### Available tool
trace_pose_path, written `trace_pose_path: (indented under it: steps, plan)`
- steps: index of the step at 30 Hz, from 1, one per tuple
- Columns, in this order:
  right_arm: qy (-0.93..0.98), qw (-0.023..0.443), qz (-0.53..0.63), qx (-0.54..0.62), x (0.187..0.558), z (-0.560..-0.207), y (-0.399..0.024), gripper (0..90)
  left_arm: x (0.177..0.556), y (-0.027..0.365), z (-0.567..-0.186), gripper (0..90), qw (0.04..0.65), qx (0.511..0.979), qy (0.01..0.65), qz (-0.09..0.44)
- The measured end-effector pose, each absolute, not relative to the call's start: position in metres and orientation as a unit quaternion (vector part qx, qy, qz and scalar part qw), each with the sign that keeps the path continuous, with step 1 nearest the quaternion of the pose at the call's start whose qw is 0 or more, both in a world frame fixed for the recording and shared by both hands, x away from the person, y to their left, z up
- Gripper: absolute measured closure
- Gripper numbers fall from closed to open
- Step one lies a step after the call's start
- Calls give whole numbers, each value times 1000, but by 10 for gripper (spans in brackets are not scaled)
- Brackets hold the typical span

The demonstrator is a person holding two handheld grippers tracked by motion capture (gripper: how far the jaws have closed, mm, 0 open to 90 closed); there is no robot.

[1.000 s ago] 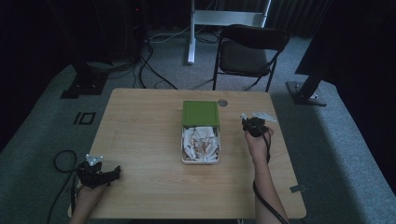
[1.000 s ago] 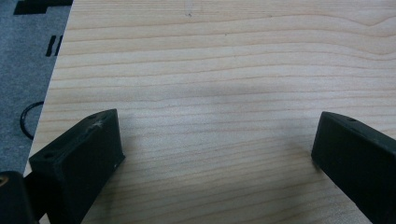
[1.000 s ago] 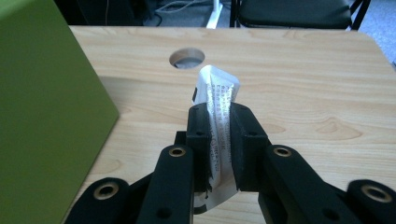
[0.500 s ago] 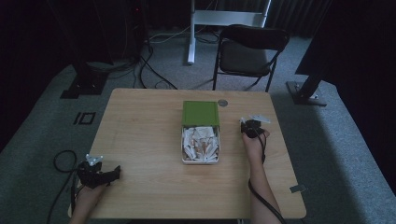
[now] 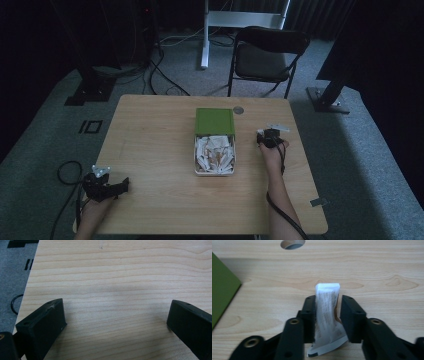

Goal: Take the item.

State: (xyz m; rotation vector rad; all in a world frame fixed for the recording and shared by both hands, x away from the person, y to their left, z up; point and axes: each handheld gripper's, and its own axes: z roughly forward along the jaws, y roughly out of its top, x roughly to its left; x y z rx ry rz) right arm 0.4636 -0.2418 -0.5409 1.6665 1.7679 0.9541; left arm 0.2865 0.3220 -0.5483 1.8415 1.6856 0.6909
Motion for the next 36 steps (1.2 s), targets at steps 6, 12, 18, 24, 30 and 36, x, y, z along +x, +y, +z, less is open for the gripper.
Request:
trace_pose_path:
  steps: [6,12,18,24,30,36]
  plan:
    - [659,257,365,606,458,-529,-244,472,286,322,-548,26,272,684,626,257]
    - [660,258,378,596,448,-519,-248,340,286,322,-548,26,272,684,626,257]
    - [662,268,386,584,437,-514,-252,177,286,322,-548,26,272,684,626,257]
    - [681,262,390,562,422,-512,-254,140,286,322,-548,26,272,684,626,257]
    - [690,272,393,543,405,-510,-257,137,286,322,-548,26,272,684,626,257]
    - [701,262,391,535,388,-512,-257,136,286,322,-548,26,272,684,626,257]
